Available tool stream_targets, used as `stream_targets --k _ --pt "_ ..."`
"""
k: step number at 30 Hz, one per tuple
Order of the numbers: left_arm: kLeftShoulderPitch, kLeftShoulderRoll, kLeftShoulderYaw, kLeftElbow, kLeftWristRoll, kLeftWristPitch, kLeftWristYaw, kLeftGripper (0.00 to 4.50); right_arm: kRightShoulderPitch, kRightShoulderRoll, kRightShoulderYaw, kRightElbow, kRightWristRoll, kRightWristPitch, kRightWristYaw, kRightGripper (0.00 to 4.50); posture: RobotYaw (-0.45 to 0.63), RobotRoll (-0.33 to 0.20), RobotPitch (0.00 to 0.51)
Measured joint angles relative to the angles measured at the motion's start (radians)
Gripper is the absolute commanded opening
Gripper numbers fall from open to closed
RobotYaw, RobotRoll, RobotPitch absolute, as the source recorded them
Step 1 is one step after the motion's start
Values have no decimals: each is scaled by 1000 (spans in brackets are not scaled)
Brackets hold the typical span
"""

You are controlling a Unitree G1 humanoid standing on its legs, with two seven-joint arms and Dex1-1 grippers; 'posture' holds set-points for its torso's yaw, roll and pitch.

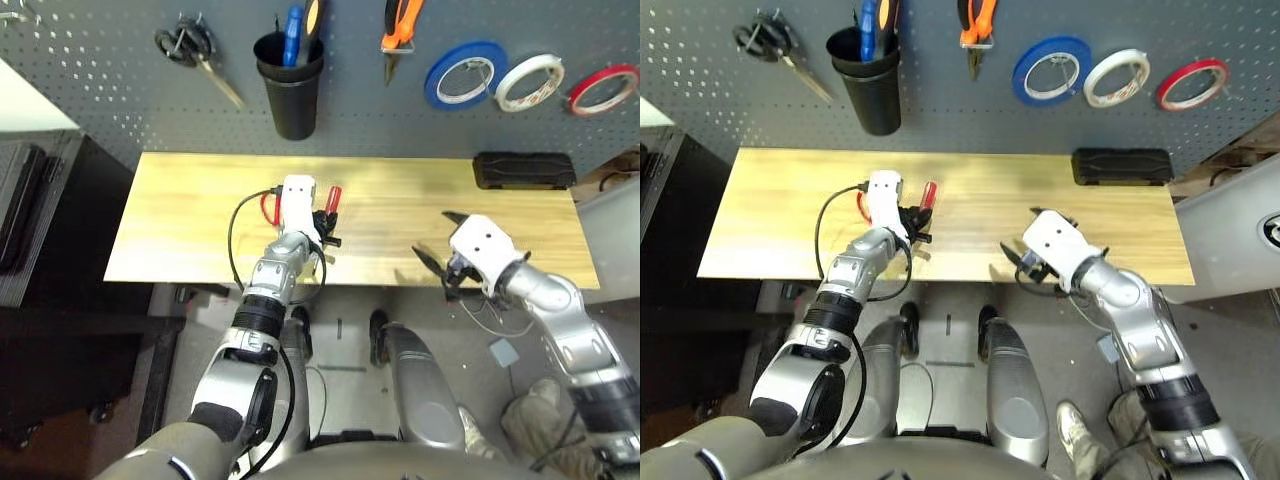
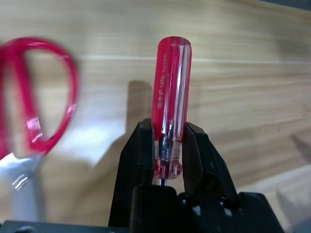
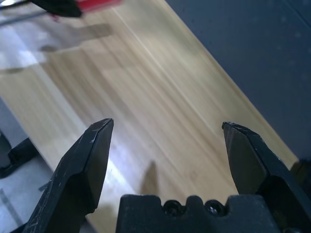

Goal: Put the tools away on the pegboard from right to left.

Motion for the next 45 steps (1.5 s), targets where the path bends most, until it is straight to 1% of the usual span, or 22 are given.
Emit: stream_targets --k 3,9,13,18,22,25,27,29,32,35,37,42,45 --pt "85 3 5 -177 -12 52 23 829 -33 9 -3 56 12 -47 5 4500 203 0 332" --pt "212 -30 43 -406 -80 83 43 829 -73 21 -29 156 53 -165 6 4500 263 0 325" --pt "244 -28 76 -512 -106 79 67 829 -84 20 -70 227 99 -224 25 4500 287 0 323" --pt "242 -28 121 -647 -171 92 88 829 -95 14 -102 271 172 -289 92 4500 288 0 319" --pt "191 11 175 -726 -238 150 92 829 -101 -21 -146 289 248 -330 171 4500 282 0 316" --pt "129 44 210 -761 -286 194 95 829 -105 -37 -184 289 309 -341 225 4500 266 0 313" --pt "88 62 226 -767 -315 220 96 829 -105 -42 -212 288 364 -344 270 4500 254 0 311" --pt "24 88 245 -771 -348 253 103 829 -107 -63 -249 286 434 -344 330 4500 248 0 310" --pt "-41 119 268 -784 -387 287 112 829 -128 -94 -303 285 508 -341 390 4500 229 0 309" --pt "-121 148 282 -783 -425 327 124 829 -161 -129 -351 278 587 -293 436 4500 206 0 305" --pt "-161 162 290 -783 -442 339 132 829 -181 -145 -369 263 615 -259 451 4500 206 0 305" --pt "-245 200 318 -764 -466 360 150 829 -219 -195 -384 246 678 -134 485 4500 181 0 299" --pt "-313 220 337 -749 -486 367 159 829 -244 -229 -402 219 726 -36 499 4500 175 0 298"
